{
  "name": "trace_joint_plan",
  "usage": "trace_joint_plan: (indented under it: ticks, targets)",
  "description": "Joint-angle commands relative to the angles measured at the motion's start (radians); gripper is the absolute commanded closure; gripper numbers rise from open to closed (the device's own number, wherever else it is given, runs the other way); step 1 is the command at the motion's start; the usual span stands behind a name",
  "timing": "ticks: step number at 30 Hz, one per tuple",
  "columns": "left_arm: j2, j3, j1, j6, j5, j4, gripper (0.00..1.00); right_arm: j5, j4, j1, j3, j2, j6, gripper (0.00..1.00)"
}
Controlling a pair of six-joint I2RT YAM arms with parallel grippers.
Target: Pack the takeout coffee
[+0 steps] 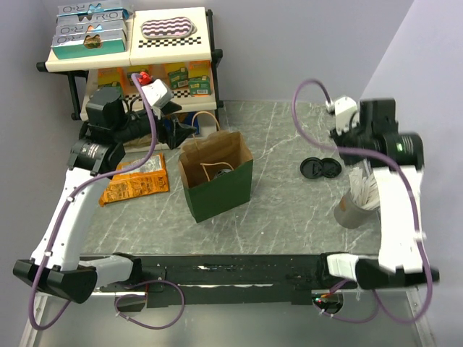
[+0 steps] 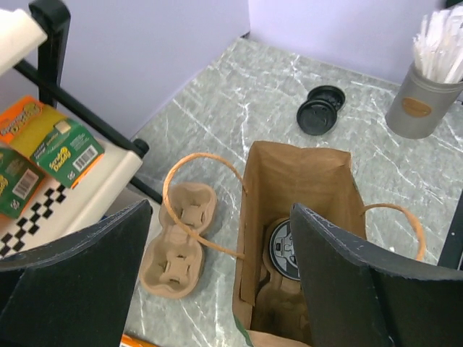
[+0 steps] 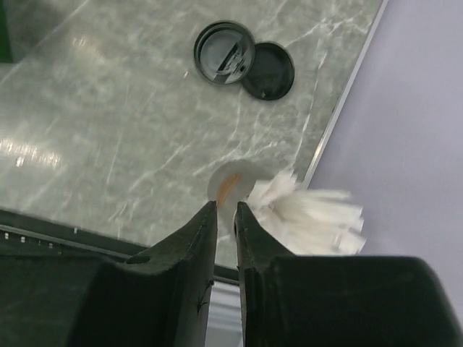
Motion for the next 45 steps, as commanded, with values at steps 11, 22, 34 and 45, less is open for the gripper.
trace_joint_plan:
  ticks: [11,22,34,45]
  targets:
    - [-0.041,-0.072,-0.005,-0.072,0.104,0.168,0.16,0.015,-0.213,-0.133,-0.111,-0.050,0.053,0.65]
    - [-0.010,-0.062,-0.010,-0.069,0.113,0.170,0.16,0.098,-0.184,-0.228,-0.219,-0.022,0.041,0.60]
    - [0.002,-0.059,-0.013,-0.089,0.117,0.190,0.16,0.135,-0.111,-0.252,-0.270,-0.025,0.010,0.59]
    - [-0.001,-0.065,-0.015,-0.062,0.107,0.171,0.16,0.143,-0.068,-0.259,-0.216,0.041,0.001,0.62]
